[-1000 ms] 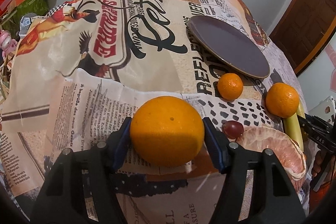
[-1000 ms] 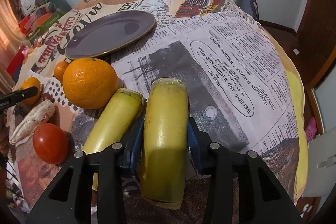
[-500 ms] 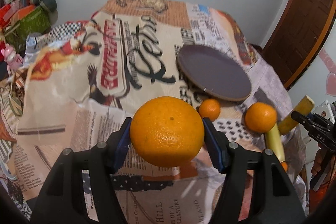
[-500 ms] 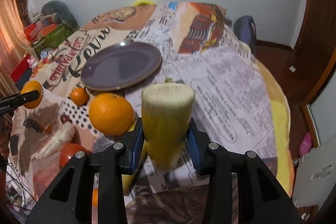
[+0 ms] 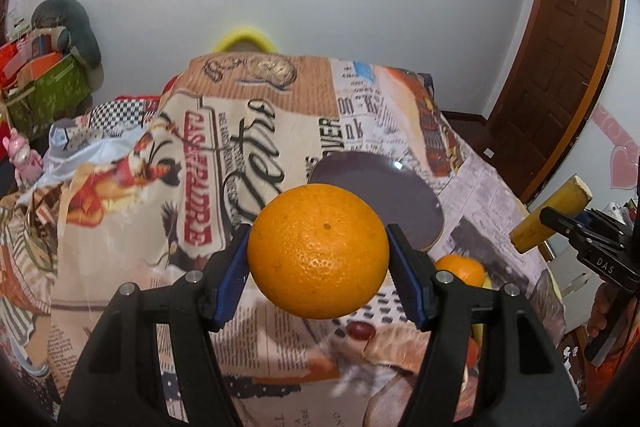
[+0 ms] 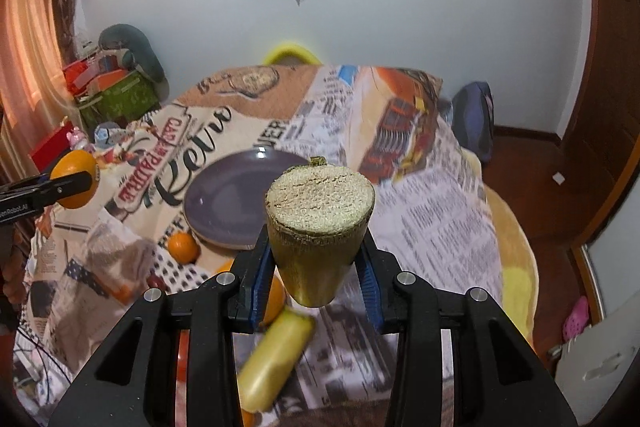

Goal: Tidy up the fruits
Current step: 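Carry the orange and corn cob onto the grey plate while both tools open to release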

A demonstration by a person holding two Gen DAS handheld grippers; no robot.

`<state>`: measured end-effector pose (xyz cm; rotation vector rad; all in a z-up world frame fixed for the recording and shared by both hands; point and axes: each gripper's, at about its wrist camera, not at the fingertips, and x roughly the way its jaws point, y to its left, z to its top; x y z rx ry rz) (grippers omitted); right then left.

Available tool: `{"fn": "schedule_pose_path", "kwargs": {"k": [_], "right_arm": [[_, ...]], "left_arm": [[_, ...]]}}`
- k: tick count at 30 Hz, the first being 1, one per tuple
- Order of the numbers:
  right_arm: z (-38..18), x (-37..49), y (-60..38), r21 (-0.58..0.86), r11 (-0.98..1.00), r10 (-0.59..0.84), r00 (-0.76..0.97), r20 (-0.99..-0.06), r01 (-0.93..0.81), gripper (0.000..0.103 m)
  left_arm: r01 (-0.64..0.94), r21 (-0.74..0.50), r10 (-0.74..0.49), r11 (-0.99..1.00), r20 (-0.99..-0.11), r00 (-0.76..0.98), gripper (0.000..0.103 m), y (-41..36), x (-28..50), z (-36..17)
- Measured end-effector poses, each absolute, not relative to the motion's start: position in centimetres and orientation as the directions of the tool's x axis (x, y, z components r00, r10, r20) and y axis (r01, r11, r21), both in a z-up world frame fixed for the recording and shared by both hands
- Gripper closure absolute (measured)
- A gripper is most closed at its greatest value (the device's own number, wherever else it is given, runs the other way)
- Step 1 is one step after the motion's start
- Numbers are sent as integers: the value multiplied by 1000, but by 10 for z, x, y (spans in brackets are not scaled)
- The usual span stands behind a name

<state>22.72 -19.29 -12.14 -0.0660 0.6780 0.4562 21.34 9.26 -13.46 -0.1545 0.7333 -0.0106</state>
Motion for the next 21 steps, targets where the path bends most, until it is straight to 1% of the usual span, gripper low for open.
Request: {"fn": "schedule_pose_path", "kwargs": {"k": [8, 13, 21], "right_arm": [[-117, 239, -174, 93, 882, 420, 682, -598, -462, 68], [-122, 245, -160, 116, 866, 451, 659, -602, -486, 68], [-140, 269, -138, 144, 841, 481, 600, -639, -521, 68]], "left_arm": [[-33, -129, -57, 991, -637, 769, 38, 85, 235, -125], [-40, -129, -54, 991, -653, 755, 39, 84, 256, -135], [-48, -130, -53, 990, -675, 736, 39, 85, 283, -155]]}}
